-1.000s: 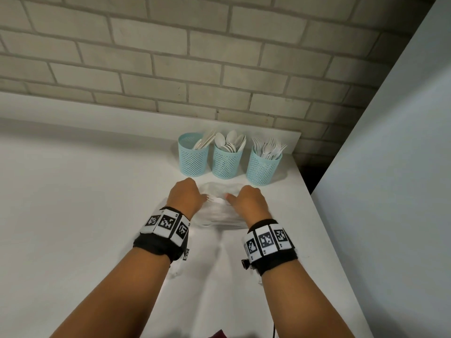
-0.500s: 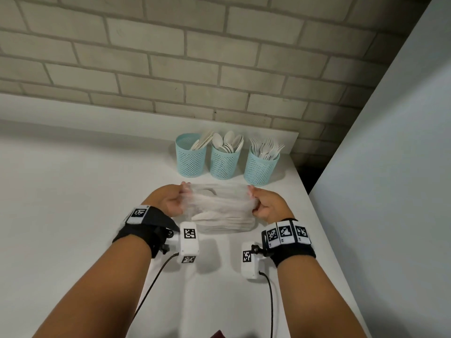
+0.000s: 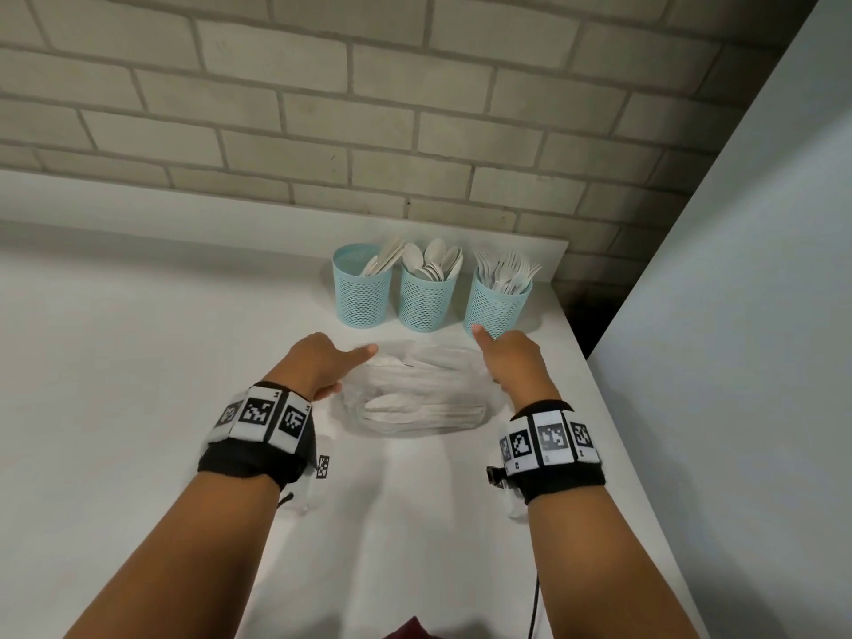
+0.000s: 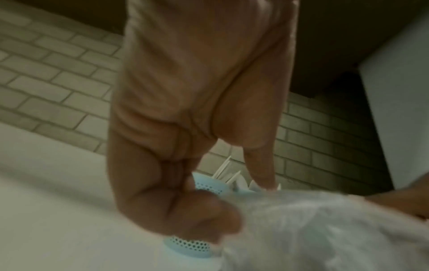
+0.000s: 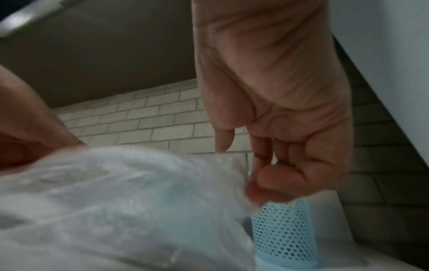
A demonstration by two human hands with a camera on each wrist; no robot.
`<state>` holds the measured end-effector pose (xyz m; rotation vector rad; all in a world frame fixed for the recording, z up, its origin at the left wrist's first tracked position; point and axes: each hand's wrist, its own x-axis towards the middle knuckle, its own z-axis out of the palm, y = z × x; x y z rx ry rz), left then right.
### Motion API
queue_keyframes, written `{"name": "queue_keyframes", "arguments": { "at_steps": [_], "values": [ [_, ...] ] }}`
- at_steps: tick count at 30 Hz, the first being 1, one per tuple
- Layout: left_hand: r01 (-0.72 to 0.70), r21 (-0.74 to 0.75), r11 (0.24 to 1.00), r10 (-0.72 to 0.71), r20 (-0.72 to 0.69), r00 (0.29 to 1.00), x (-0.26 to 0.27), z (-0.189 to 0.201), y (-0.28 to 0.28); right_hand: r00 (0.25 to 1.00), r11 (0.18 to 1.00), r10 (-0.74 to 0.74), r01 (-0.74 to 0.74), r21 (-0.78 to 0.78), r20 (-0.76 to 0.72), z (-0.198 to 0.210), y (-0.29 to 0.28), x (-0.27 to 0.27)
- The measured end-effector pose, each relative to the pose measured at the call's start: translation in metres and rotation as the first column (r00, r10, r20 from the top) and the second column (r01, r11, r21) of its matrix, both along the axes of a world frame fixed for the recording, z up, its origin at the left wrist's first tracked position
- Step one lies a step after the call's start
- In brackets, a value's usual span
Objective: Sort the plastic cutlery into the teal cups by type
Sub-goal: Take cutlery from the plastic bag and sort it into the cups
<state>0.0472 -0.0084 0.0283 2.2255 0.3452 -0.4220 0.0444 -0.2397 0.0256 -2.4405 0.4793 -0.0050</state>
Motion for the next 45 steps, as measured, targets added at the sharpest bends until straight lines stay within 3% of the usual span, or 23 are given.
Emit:
{"name": "queue_keyframes", "arguments": {
  "at_steps": [3, 6, 8, 10, 12, 15, 18, 20, 21, 23, 29, 31, 33, 34, 35, 37, 39, 40, 43, 45],
  "values": [
    [0.143, 0.122, 0.982, -0.139, -0.041, 0.99, -0.008, 0.006, -0.011, 0.992, 0.996, 0.072, -0.077, -0.049, -0.103, 0.0, 0.015, -0.007],
    [0.135, 0.053, 0.989, -0.13, -0.08, 0.988, -0.009, 0.007, -0.016, 0.982, 0.994, 0.098, -0.104, -0.028, -0.164, -0.007, 0.022, -0.006],
    [0.061, -0.037, 0.997, -0.064, -0.073, 0.995, -0.007, 0.006, -0.013, 0.989, 0.998, 0.053, -0.049, 0.038, -0.14, -0.013, 0.016, -0.003],
    [-0.037, -0.251, 0.967, 0.025, -0.054, 0.998, -0.007, 0.006, -0.008, 0.997, 0.96, -0.008, 0.029, 0.277, -0.078, -0.015, 0.008, -0.004],
    [-0.161, -0.519, 0.84, 0.142, -0.076, 0.987, -0.008, 0.002, -0.001, 0.993, 0.791, -0.101, 0.118, 0.6, -0.062, -0.01, 0.001, -0.011],
    [-0.347, -0.783, 0.516, 0.273, -0.234, 0.933, -0.007, -0.008, 0.006, 0.972, 0.467, -0.177, 0.223, 0.856, -0.156, -0.011, -0.009, -0.019],
    [-0.464, -0.85, 0.251, 0.336, -0.373, 0.865, -0.008, -0.014, 0.006, 0.932, 0.105, -0.188, 0.332, 0.938, -0.309, -0.019, -0.013, -0.022],
    [-0.517, -0.856, 0.027, 0.31, -0.484, 0.818, -0.013, -0.017, 0.003, 0.905, -0.107, -0.195, 0.365, 0.925, -0.379, -0.023, -0.011, -0.026],
    [-0.537, -0.841, -0.069, 0.284, -0.533, 0.797, -0.016, -0.019, 0.001, 0.895, -0.172, -0.201, 0.368, 0.914, -0.398, -0.024, -0.01, -0.027],
    [-0.585, -0.806, -0.089, 0.267, -0.585, 0.766, -0.016, -0.025, -0.003, 0.87, -0.219, -0.24, 0.384, 0.897, -0.431, -0.027, -0.008, -0.025],
    [-0.588, -0.788, 0.182, 0.262, -0.537, 0.801, -0.008, -0.038, -0.008, 0.83, -0.151, -0.292, 0.45, 0.88, -0.475, -0.04, -0.002, -0.016],
    [-0.551, -0.77, 0.32, 0.278, -0.48, 0.832, -0.006, -0.038, -0.004, 0.848, -0.024, -0.328, 0.434, 0.901, -0.417, -0.044, -0.002, -0.013],
    [-0.463, -0.743, 0.484, 0.286, -0.366, 0.886, -0.005, -0.032, -0.001, 0.877, 0.227, -0.404, 0.372, 0.9, -0.26, -0.045, -0.004, -0.006],
    [-0.382, -0.703, 0.6, 0.286, -0.257, 0.923, -0.003, -0.03, -0.001, 0.892, 0.387, -0.43, 0.322, 0.864, -0.14, -0.044, -0.006, -0.003],
    [-0.281, -0.63, 0.724, 0.263, -0.124, 0.957, -0.003, -0.028, -0.002, 0.915, 0.551, -0.404, 0.254, 0.795, -0.012, -0.04, -0.007, -0.002],
    [-0.092, -0.439, 0.894, 0.162, 0.126, 0.979, -0.002, -0.028, -0.006, 0.971, 0.809, -0.174, 0.047, 0.586, 0.162, -0.032, -0.006, -0.001],
    [0.012, -0.273, 0.962, 0.064, 0.269, 0.961, 0.001, -0.032, -0.01, 0.986, 0.913, 0.094, -0.142, 0.383, 0.141, -0.033, -0.002, 0.0],
    [0.026, -0.198, 0.98, 0.037, 0.309, 0.95, 0.002, -0.034, -0.012, 0.982, 0.94, 0.151, -0.177, 0.29, 0.11, -0.035, 0.0, 0.002],
    [0.006, -0.1, 0.995, 0.033, 0.389, 0.921, 0.006, -0.037, -0.015, 0.98, 0.978, 0.128, -0.151, 0.146, 0.155, -0.037, 0.005, 0.003],
    [0.0, -0.136, 0.991, 0.055, 0.396, 0.917, 0.007, -0.036, -0.017, 0.981, 0.975, 0.069, -0.105, 0.198, 0.183, -0.035, 0.005, 0.004]
  ]
}}
